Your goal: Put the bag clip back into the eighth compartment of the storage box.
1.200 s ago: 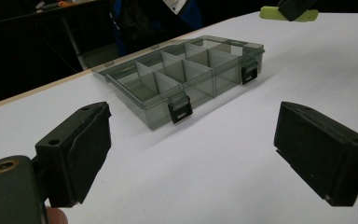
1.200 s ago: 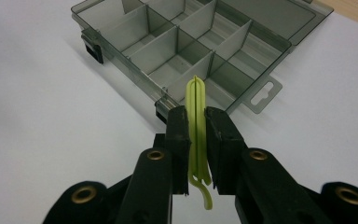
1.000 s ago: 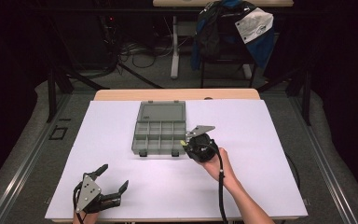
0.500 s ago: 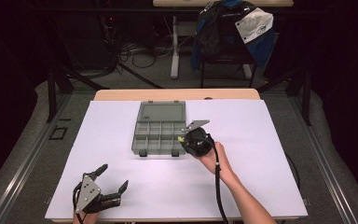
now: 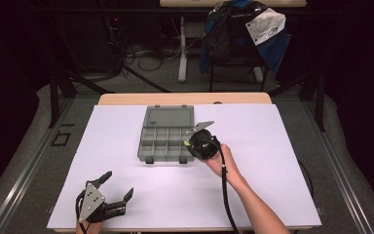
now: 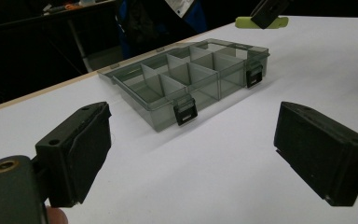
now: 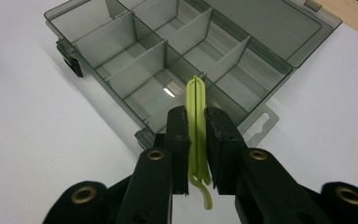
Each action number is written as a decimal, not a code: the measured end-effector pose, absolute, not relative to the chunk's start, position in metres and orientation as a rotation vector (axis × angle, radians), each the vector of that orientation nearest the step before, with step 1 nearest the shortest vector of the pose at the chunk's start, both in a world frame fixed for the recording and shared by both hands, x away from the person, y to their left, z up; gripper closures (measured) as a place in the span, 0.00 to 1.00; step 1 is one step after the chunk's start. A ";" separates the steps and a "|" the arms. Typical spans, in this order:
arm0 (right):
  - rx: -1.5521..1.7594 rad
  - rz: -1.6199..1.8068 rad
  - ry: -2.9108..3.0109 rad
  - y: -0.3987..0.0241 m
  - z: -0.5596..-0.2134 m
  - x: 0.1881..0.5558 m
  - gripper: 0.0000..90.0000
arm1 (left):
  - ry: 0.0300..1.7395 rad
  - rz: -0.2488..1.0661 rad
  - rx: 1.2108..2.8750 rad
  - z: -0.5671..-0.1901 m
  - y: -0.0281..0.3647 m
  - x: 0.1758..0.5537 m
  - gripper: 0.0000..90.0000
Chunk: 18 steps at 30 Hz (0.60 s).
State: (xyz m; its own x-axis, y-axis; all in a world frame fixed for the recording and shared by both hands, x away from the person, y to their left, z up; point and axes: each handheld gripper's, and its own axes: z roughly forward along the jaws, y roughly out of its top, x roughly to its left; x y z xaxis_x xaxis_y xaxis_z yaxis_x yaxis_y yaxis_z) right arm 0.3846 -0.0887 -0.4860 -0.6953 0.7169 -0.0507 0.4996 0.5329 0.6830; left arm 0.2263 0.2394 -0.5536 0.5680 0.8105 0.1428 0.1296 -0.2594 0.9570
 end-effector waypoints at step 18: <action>1.023 0.917 2.461 -0.081 -0.485 0.401 0.89 | 0.792 0.804 1.734 -0.553 0.240 0.225 0.12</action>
